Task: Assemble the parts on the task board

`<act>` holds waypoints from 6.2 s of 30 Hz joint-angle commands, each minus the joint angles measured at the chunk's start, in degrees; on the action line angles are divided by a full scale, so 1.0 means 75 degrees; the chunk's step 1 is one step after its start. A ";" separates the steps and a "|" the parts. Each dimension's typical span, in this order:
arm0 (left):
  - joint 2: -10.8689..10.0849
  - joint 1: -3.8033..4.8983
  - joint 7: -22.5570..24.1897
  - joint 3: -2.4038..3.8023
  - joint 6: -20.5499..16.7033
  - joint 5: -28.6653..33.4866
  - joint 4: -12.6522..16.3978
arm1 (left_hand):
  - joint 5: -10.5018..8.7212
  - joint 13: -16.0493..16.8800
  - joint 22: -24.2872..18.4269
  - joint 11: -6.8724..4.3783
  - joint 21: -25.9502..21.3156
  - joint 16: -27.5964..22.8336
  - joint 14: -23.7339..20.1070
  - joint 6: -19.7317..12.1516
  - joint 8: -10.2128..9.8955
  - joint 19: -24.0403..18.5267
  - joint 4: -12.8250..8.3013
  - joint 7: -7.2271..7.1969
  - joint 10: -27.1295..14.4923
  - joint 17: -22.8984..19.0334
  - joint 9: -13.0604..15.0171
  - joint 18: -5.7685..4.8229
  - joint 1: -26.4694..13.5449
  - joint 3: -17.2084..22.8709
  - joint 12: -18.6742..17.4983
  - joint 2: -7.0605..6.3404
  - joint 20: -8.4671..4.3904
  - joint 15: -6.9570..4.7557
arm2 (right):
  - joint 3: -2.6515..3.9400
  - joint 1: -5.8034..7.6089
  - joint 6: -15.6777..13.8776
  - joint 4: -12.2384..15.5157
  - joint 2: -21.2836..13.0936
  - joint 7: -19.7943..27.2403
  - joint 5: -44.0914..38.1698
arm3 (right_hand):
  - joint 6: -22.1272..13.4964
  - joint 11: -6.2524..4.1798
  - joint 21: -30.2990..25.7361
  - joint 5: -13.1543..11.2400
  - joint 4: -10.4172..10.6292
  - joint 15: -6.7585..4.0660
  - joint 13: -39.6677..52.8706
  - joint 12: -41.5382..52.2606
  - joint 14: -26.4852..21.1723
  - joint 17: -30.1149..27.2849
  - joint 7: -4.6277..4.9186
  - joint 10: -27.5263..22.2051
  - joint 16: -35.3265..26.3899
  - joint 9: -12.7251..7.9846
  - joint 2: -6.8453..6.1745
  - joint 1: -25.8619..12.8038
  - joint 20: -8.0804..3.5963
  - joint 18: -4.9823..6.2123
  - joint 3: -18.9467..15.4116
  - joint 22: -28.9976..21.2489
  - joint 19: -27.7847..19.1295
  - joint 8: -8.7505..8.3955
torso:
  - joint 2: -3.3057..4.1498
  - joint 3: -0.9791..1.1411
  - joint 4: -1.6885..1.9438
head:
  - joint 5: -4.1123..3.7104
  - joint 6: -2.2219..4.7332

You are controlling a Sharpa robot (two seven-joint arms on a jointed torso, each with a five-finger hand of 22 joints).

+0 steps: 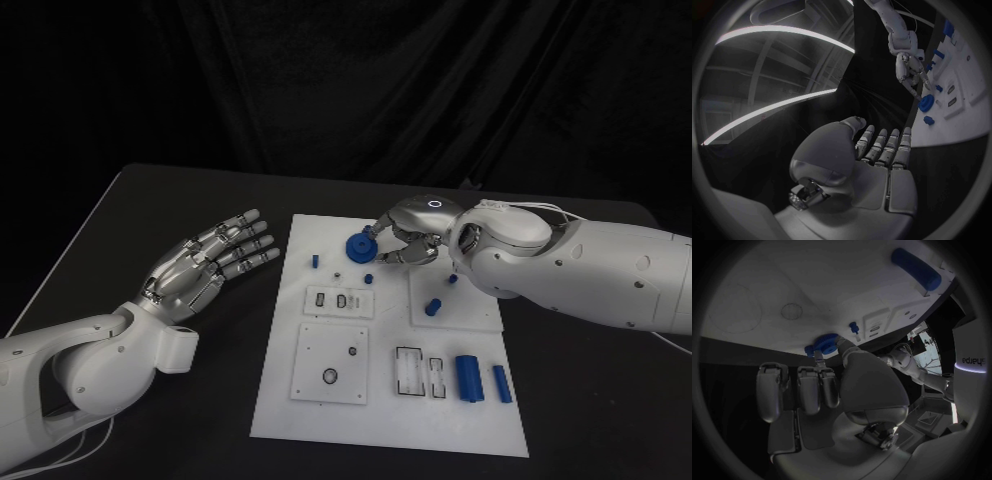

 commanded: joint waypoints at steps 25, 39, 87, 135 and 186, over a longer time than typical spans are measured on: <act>-0.0091 -0.0004 0.1423 0.0005 0.0068 0.0023 0.0078 | 0.0002 0.0008 -0.0008 0.0065 0.0003 0.0020 -0.0022 -0.0012 -0.0013 0.0047 0.0015 0.0048 -0.0013 0.0007 0.0001 -0.0127 -0.0075 0.0046 0.0025 -0.0001 -0.0019 0.0060 | 0.0004 -0.0074 -0.0175 0.0075 -0.0303 -0.0062 -0.0003 | 0.1176 0.0068 -0.0002 -0.0206 0.0199 0.0037 0.2011 0.0021 0.0769 0.1899 0.0102 0.0811 0.0006 0.0073 0.0088 -0.0175 0.0022 0.0079 -0.0246 0.1583 0.0404 0.0402 | 0.0002 0.0003 -0.0007 | 0.0029 0.0244; -0.0137 -0.0004 0.1426 0.0005 0.0038 0.0023 0.0140 | 0.0002 0.0008 -0.0009 0.0071 0.0002 0.0025 -0.0027 0.0004 -0.0011 0.0045 0.0012 0.0053 -0.0012 0.0006 0.0003 -0.0129 -0.0085 0.0060 0.0030 -0.0006 -0.0019 0.0061 | 0.0001 0.0316 -0.0584 0.1100 -0.1551 -0.0394 0.0106 | 0.0673 -0.0020 -0.0254 -0.0257 0.0290 -0.0018 0.2003 0.0018 0.0675 0.1632 0.0022 0.0803 -0.0237 -0.0131 0.0092 -0.0141 -0.0008 0.0157 -0.0289 0.1427 0.0237 0.0029 | -0.0003 0.0005 -0.0032 | -0.0003 0.0308; -0.0060 -0.0010 0.1396 0.0004 0.0075 0.0023 0.0068 | 0.0002 0.0008 -0.0009 0.0071 0.0002 0.0025 -0.0027 0.0004 -0.0011 0.0045 0.0012 0.0053 -0.0012 0.0006 0.0003 -0.0129 -0.0085 0.0060 0.0030 -0.0006 -0.0019 0.0061 | -0.0043 -0.0270 -0.0846 0.1477 -0.3498 -0.1172 0.0171 | 0.0252 -0.0124 -0.0274 -0.0690 0.0375 -0.0120 0.1902 -0.0026 0.0662 0.1577 -0.0075 0.0720 -0.0301 -0.0439 -0.0284 0.0361 -0.0116 0.0145 -0.0427 0.1466 0.0272 0.0032 | -0.0026 0.0008 -0.0065 | -0.0217 0.0006; -0.0066 -0.0014 0.1359 0.0004 0.0122 0.0023 0.0065 | 0.0000 0.0011 -0.0012 0.0085 0.0003 0.0057 -0.0033 0.0007 -0.0010 0.0045 -0.0004 0.0066 0.0000 0.0007 0.0005 -0.0140 -0.0137 0.0128 0.0050 -0.0032 -0.0019 0.0071 | -0.0041 -0.0367 -0.0824 0.1199 -0.2962 -0.0977 0.0177 | 0.0756 -0.0034 -0.0330 0.0085 0.0342 -0.0050 0.1933 -0.0013 0.0653 0.1535 0.0040 0.0746 -0.0349 -0.0350 -0.0303 0.0787 -0.0058 0.0153 -0.0355 0.1466 0.0269 0.0208 | -0.0027 0.0010 -0.0067 | -0.0240 -0.0128; -0.0095 -0.0016 0.1267 0.0004 0.0162 0.0049 0.0039 | -0.0006 0.0014 -0.0013 0.0091 0.0006 0.0081 -0.0033 0.0019 -0.0009 0.0049 -0.0009 0.0075 0.0008 0.0009 0.0006 -0.0145 -0.0169 0.0166 0.0068 -0.0045 -0.0020 0.0074 | -0.0033 -0.0408 -0.1498 0.1226 -0.2837 -0.0723 0.0136 | 0.2081 -0.0009 -0.0245 0.0046 0.0173 -0.0036 0.2011 0.0021 0.0685 0.1614 -0.0086 0.0811 -0.0279 0.0309 -0.0227 0.1124 -0.0049 0.0120 -0.0235 0.1563 0.0355 0.0730 | -0.0028 0.0010 -0.0068 | -0.0205 -0.0179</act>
